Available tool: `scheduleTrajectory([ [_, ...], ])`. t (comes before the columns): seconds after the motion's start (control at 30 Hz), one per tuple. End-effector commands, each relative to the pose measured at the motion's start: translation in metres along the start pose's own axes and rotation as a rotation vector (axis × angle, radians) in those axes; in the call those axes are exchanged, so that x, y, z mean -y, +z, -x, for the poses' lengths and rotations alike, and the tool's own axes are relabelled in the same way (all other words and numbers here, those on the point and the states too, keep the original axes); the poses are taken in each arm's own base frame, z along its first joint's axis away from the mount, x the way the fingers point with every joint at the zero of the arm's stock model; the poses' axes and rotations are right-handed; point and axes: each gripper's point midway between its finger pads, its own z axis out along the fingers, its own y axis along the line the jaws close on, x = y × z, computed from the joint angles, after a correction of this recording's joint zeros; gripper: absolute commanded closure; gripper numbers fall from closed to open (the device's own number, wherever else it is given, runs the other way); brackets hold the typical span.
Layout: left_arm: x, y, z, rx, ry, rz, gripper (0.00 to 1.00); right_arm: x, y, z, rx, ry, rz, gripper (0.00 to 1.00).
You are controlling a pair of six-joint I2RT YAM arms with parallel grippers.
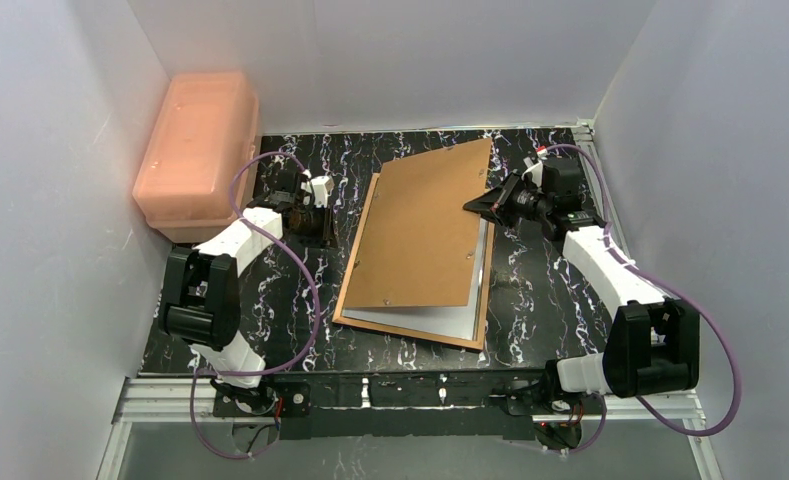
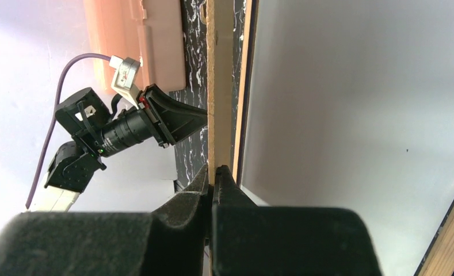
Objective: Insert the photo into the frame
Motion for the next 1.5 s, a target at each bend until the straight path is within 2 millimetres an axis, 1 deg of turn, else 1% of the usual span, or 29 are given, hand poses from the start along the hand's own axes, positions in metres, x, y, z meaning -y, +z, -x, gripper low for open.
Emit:
scheduleTrajectory([
  [0.0, 0.005, -0.001, -0.007, -0.021, 0.017, -0.016, 0.82, -0.027, -0.001, 0.004, 0.006, -0.065, 0.123, 0.99],
  [0.4, 0.006, 0.002, -0.005, -0.027, 0.037, -0.005, 0.83, -0.013, 0.008, 0.002, -0.008, -0.056, 0.109, 0.99],
  [0.67, 0.005, 0.003, -0.007, -0.033, 0.037, 0.001, 0.83, 0.001, 0.013, -0.004, -0.023, -0.043, 0.091, 0.99],
  [0.83, 0.003, 0.005, -0.007, -0.035, 0.033, 0.013, 0.84, 0.006, 0.014, -0.007, -0.03, -0.037, 0.084, 0.99],
  [0.97, 0.004, 0.005, -0.008, -0.036, 0.035, 0.011, 0.82, 0.009, 0.015, -0.008, -0.034, -0.033, 0.083, 0.99],
  [1.47, 0.003, 0.008, -0.01, -0.044, 0.039, 0.019, 0.82, 0.011, 0.015, -0.015, -0.047, -0.023, 0.091, 0.99],
])
